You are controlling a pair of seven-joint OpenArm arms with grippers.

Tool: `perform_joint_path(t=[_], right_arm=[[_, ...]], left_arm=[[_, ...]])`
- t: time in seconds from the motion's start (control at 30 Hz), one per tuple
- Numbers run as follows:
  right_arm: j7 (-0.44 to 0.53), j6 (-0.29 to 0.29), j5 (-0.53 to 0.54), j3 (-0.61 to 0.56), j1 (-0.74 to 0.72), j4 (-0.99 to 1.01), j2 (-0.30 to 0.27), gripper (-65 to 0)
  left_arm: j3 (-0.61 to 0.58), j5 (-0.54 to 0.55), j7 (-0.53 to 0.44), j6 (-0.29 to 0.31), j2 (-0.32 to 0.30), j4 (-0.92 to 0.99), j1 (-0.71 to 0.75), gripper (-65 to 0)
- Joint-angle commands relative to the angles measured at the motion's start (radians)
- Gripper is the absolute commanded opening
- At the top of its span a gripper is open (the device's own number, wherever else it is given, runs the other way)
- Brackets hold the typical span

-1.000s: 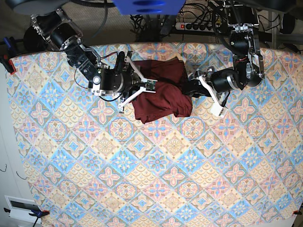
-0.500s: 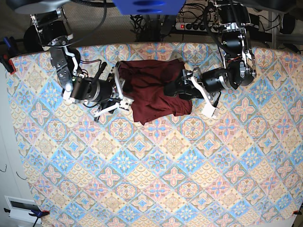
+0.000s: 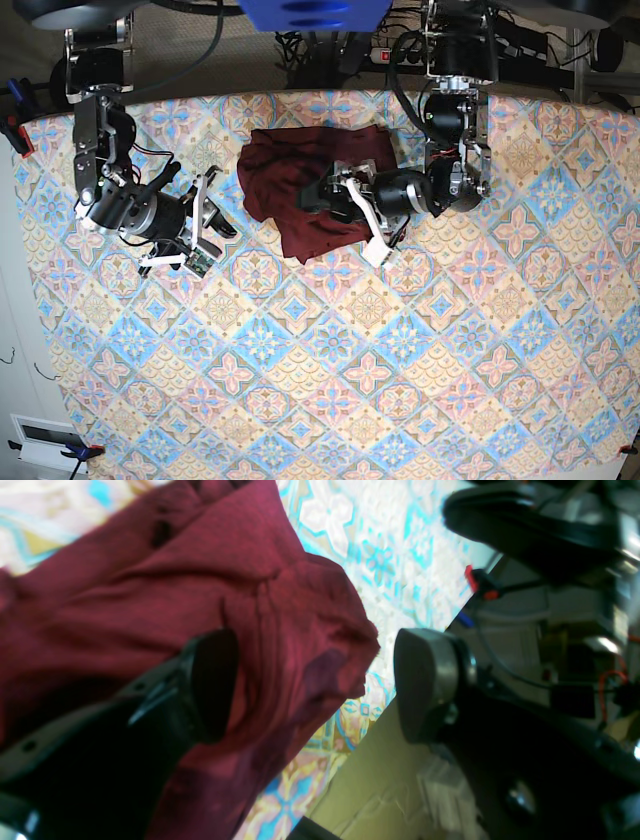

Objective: Layout the t-shirt on the table in an organized manner, then fold the t-shirt properly
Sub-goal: 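Press and square the folded bundle with both grippers, then grasp the bundle sides with both grippers and tuck edges inward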

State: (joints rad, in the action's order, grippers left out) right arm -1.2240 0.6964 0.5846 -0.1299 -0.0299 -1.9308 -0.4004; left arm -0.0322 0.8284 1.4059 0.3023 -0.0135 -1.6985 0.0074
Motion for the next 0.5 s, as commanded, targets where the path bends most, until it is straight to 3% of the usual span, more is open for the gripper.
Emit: perform_joint_path(t=[0.0, 0.1, 0.17, 0.4, 0.47], right_arm=[[0.019, 0.002, 0.01, 0.009, -0.017, -0.014, -0.012, -44.7], [0.02, 0.002, 0.01, 0.009, -0.017, -0.014, -0.012, -44.7], [0.02, 0.002, 0.01, 0.011, -0.017, -0.014, -0.012, -44.7], [0.04, 0.002, 0.01, 0.011, -0.023, -0.014, -0.012, -44.9], [0.04, 0.002, 0.01, 0.011, -0.023, -0.012, -0.012, -44.9]], left_arm=[[-0.015, 0.002, -0.01, 0.002, 0.01, -0.007, -0.031, -17.5], [-0.054, -0.054, -0.01, 0.002, 0.022, 0.038, -0.071, -18.1], [-0.093, -0.099, -0.01, 0.002, 0.022, 0.065, -0.096, -22.9], [-0.15, -0.126, -0.01, 0.002, -0.012, 0.067, -0.113, -64.4], [-0.151, -0.125, -0.01, 0.002, -0.033, 0.065, -0.114, -65.0]])
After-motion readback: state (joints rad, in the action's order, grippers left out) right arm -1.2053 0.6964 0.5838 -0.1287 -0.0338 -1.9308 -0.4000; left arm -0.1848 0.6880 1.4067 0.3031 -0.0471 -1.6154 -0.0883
